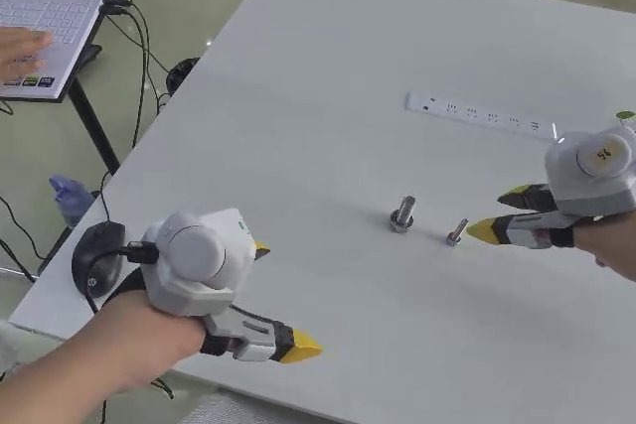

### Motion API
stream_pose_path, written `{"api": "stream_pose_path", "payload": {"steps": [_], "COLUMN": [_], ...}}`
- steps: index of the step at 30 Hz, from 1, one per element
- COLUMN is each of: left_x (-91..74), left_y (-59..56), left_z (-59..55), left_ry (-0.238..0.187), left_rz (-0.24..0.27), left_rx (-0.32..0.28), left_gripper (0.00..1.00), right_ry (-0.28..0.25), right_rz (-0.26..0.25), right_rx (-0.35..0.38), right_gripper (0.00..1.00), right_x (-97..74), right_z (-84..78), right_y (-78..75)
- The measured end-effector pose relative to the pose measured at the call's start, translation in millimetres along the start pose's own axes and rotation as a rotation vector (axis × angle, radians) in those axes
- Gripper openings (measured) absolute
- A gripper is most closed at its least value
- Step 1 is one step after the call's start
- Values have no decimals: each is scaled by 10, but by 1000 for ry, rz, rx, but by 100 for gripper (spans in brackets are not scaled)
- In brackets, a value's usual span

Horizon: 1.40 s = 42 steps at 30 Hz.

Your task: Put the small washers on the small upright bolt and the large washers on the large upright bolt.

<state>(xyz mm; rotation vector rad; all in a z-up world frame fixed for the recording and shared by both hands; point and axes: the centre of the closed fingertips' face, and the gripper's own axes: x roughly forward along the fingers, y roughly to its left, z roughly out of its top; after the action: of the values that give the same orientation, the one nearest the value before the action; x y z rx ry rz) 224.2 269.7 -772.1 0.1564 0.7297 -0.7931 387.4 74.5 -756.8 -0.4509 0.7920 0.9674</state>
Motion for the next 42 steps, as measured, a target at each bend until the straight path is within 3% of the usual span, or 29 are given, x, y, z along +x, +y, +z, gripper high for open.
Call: {"api": "stream_pose_path", "payload": {"steps": [3, 10, 17, 24, 28, 35, 42], "left_x": [-13, -31, -17, 40, 92, 193, 213], "left_y": [7, -44, -75, -73, -101, -181, -205], "left_z": [24, 82, 181, 230, 272, 352, 282], "left_ry": [-13, -22, -66, -83, -94, -106, -91], "left_rz": [8, 7, 3, 15, 20, 28, 36], "left_rx": [-5, -1, -11, -13, -19, -13, -16], "left_gripper": [86, 86, 87, 88, 88, 89, 91], "right_ry": [-72, -136, -221, -258, -233, -266, -303], "right_rz": [10, -34, -54, -60, -58, -47, -32], "right_rx": [83, 108, 153, 189, 209, 168, 144], "right_gripper": [53, 59, 69, 76, 80, 89, 100], "right_x": [-84, -284, -507, -621, -622, -611, -577], "right_z": [15, -130, -208, -476, -691, -868, -944], "right_y": [53, 126, 255, 386, 415, 468, 548]}}
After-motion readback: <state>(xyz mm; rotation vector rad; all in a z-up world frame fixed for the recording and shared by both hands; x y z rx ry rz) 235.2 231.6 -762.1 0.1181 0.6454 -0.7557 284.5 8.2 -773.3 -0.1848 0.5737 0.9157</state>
